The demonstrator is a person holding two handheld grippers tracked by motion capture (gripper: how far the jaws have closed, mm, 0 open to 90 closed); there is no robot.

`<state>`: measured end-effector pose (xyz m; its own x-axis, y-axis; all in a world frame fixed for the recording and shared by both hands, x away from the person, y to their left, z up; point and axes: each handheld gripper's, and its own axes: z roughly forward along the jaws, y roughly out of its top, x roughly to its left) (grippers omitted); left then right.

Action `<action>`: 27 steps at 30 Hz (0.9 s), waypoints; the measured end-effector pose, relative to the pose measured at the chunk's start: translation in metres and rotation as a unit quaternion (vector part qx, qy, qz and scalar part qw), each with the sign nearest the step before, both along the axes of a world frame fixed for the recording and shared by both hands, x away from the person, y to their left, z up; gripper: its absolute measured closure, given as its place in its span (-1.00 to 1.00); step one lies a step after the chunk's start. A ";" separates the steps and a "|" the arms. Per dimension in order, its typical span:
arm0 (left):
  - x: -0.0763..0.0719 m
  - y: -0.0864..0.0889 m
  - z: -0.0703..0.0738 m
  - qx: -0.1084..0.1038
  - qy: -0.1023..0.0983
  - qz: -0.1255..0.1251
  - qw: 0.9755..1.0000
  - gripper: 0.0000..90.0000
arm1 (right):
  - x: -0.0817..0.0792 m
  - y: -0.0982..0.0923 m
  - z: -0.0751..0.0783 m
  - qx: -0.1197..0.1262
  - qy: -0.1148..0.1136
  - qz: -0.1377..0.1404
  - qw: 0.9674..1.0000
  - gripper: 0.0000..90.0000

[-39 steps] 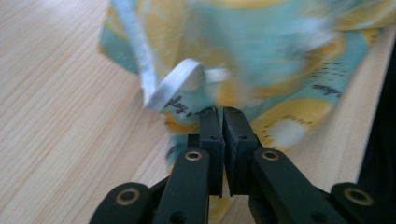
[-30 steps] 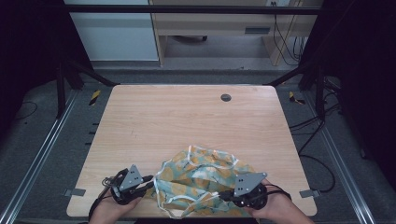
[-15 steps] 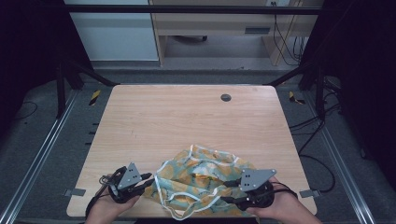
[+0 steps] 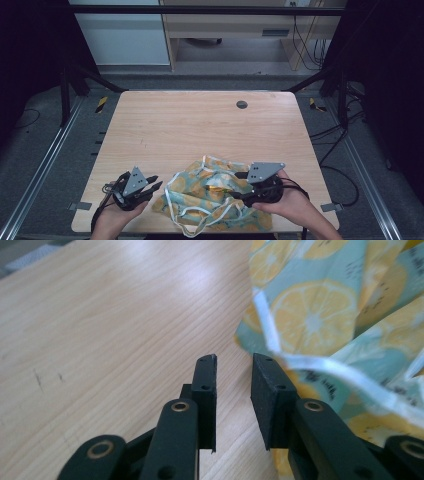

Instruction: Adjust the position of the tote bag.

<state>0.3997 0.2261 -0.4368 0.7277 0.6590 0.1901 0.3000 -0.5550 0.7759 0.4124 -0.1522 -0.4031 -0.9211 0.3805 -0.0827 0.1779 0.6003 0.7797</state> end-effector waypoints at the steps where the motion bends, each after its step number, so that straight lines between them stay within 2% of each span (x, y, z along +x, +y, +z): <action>1: -0.001 -0.004 0.003 -0.003 -0.001 -0.009 1.000 0.61 | 0.000 0.002 -0.002 -0.003 0.001 -0.001 1.000 -0.10; 5: -0.004 -0.018 0.009 -0.015 0.002 -0.032 0.999 0.55 | 0.000 0.006 -0.009 -0.025 0.002 -0.005 1.000 -0.05; 7: -0.005 -0.026 0.009 -0.022 0.004 -0.043 0.999 0.52 | 0.001 0.005 -0.011 -0.035 -0.002 -0.019 0.999 0.06; 9: -0.008 -0.035 0.010 -0.023 0.004 -0.055 0.998 0.49 | 0.003 0.003 -0.012 -0.037 -0.001 -0.029 0.999 0.22; 10: -0.009 -0.040 0.010 -0.023 0.004 -0.063 0.998 0.47 | 0.004 0.002 -0.013 -0.039 0.001 -0.032 0.999 0.38; 14: -0.015 -0.059 0.009 -0.018 0.008 -0.092 0.996 0.34 | 0.005 0.000 -0.012 -0.031 0.010 -0.023 0.999 0.85; 16: -0.017 -0.069 0.006 -0.015 0.013 -0.105 0.994 0.26 | 0.005 -0.001 -0.009 -0.026 0.009 -0.026 0.999 0.98; 22: -0.023 -0.096 -0.009 0.002 0.035 -0.143 0.989 0.06 | 0.005 -0.003 0.000 -0.009 0.009 -0.022 1.000 1.00; 24: -0.024 -0.101 -0.012 0.007 0.031 -0.146 0.989 0.00 | 0.007 -0.002 0.004 -0.007 0.005 -0.022 1.000 1.00; 27: -0.022 -0.108 -0.016 0.000 0.034 -0.152 0.988 -0.03 | 0.011 -0.001 0.010 0.000 0.002 -0.024 1.000 1.00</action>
